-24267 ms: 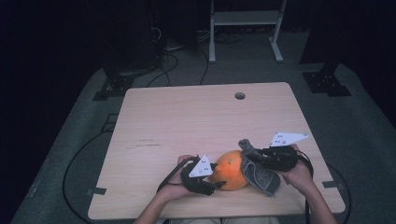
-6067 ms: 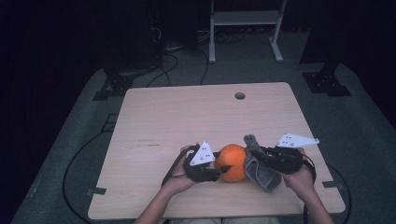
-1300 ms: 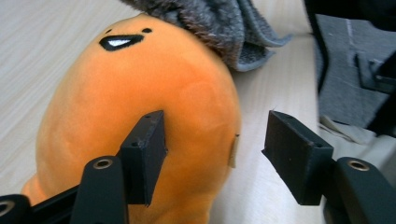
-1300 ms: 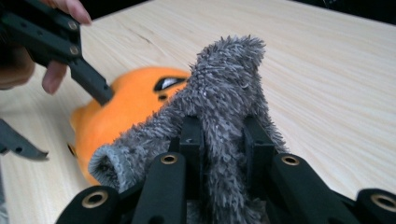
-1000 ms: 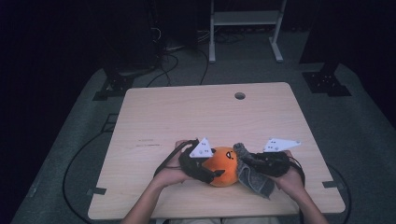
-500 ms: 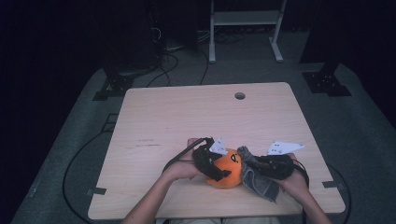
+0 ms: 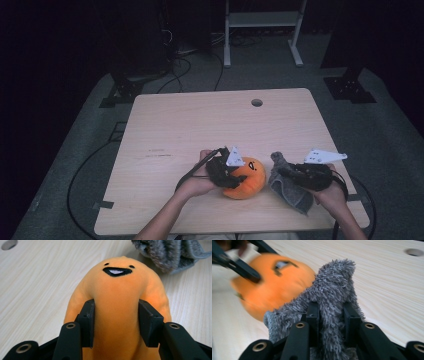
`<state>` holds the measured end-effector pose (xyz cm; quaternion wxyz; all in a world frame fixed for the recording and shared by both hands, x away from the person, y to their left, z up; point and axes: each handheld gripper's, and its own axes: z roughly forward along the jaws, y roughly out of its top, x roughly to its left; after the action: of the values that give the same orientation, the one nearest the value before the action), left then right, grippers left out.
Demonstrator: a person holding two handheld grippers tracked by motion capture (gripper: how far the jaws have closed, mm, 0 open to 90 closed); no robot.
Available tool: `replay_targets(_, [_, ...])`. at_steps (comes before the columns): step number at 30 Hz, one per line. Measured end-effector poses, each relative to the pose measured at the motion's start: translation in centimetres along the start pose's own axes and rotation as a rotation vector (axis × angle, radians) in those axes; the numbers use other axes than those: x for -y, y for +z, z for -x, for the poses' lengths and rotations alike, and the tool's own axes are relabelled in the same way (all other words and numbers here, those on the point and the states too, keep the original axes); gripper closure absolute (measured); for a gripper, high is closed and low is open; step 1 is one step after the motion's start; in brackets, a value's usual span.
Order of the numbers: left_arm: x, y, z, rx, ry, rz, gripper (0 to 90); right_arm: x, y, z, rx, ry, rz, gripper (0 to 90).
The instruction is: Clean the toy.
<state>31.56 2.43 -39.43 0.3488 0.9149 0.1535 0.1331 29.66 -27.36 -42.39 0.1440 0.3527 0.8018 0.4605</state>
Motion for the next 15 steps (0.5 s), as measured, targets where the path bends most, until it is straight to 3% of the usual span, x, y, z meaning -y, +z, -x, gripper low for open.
replay_targets(6, [0.0,-0.1,-0.4,-0.023,-0.01,0.017,53.6,1.7,0.2,2.2,0.064,0.041,-0.044,51.9])
replay_targets(8, [0.0,-0.2,-0.6,-0.038,-0.009,0.02,53.6,2.1,0.3,2.7,0.056,0.066,-0.04,48.0])
replay_targets(15, [-0.3,-0.2,-1.4,-0.069,-0.027,0.032,53.5,2.0,-0.3,2.9,0.051,0.082,0.009,44.9])
